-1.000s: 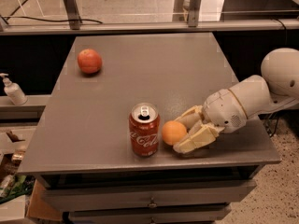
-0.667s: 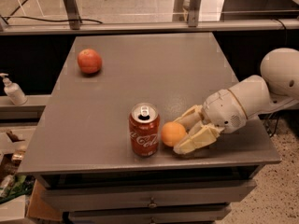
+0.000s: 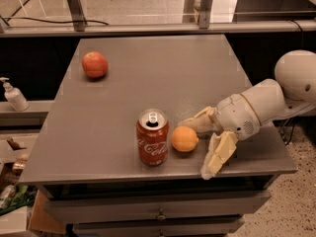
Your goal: Move orange near coke can
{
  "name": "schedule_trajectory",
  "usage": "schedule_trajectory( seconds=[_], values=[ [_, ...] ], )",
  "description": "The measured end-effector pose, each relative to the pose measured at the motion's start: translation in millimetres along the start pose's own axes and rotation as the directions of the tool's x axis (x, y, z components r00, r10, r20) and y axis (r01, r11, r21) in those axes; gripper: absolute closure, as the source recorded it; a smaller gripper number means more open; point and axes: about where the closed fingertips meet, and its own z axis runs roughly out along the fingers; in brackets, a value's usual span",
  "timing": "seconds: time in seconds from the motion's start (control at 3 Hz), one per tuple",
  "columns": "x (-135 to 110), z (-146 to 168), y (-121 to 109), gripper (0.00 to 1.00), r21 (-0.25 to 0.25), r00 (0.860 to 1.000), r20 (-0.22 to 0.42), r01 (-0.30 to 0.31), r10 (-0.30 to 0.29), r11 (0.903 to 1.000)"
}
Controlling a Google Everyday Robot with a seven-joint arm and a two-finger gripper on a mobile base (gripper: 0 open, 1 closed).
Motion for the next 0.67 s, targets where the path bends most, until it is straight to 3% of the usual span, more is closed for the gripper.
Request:
schedule_trajectory(
  seconds=[0.67],
  values=[
    [-0.5, -0.5, 0.1, 0.00, 0.000, 1.000, 0.000, 0.000, 0.000, 1.0000]
  ],
)
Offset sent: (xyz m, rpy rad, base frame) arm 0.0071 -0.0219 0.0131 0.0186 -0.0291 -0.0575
